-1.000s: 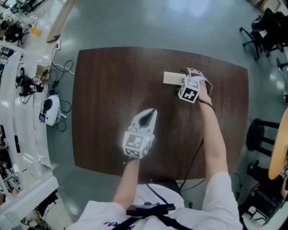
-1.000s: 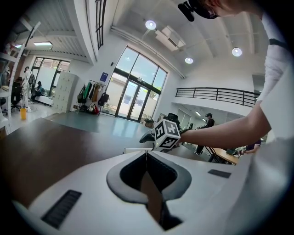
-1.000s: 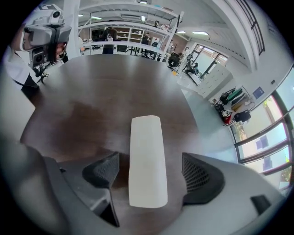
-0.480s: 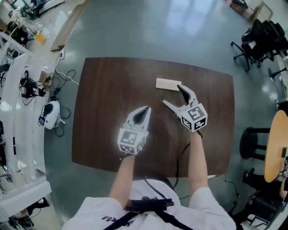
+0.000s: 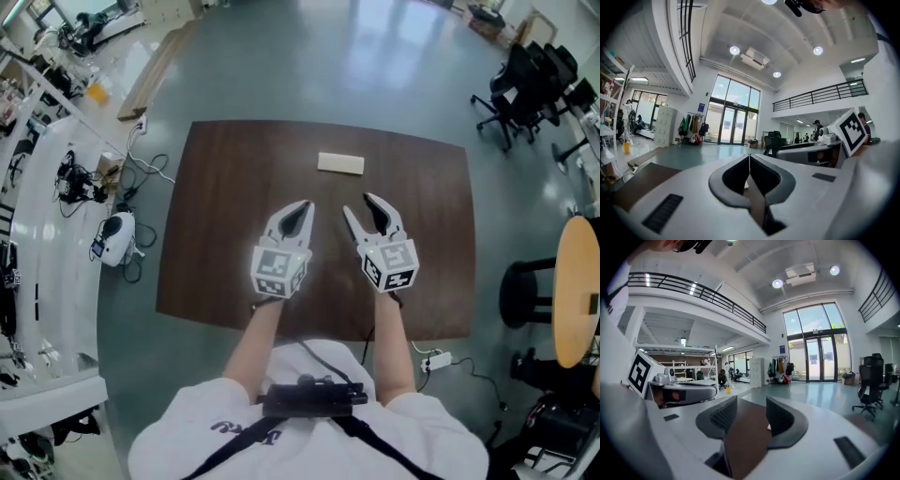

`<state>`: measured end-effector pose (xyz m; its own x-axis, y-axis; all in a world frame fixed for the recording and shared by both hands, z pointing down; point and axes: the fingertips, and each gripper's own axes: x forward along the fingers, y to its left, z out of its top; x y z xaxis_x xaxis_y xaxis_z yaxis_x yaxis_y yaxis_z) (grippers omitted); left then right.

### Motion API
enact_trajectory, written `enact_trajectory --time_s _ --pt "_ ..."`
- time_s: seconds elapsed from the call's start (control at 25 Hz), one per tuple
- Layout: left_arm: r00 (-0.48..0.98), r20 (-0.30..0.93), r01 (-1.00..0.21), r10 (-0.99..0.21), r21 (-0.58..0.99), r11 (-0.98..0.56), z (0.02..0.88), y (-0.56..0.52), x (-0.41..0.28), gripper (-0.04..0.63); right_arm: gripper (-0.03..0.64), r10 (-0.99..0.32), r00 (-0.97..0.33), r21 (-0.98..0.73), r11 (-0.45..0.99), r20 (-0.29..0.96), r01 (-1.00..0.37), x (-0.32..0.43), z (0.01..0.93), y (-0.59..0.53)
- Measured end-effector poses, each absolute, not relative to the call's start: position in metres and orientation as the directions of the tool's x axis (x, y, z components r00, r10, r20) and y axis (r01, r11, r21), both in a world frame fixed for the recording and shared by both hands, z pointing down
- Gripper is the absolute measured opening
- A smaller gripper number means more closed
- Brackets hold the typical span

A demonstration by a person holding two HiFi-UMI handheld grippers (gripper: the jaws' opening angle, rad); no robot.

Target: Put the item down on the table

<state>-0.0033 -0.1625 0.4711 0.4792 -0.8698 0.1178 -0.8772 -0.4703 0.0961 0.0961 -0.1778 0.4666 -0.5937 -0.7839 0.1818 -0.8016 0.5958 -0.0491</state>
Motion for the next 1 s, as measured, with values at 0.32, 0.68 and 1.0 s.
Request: enact_trajectory --time_s 0.32,0.68,1.0 --pt "0.470 0.094 -0.882 -0.878 0.020 -0.471 0.447 -0.102 0.021 0.014 0.161 -0.810 -0.556 -0.107 0.546 0.185 -0.831 0.134 0.468 -0.101" --pt "0.442 0.088 -0.897 -0.893 0.036 -0.441 0.435 -0.046 0.011 0.014 0.077 -0.879 -0.453 -0.132 0.437 0.147 -0.890 0.146 0.443 -0.080" --pt "0.445 0.108 -0.895 -0.889 0.053 -0.442 0.442 -0.021 0.020 0.014 0.006 -0.881 -0.452 -0.109 0.440 0.142 -0.892 0.147 0.429 -0.060"
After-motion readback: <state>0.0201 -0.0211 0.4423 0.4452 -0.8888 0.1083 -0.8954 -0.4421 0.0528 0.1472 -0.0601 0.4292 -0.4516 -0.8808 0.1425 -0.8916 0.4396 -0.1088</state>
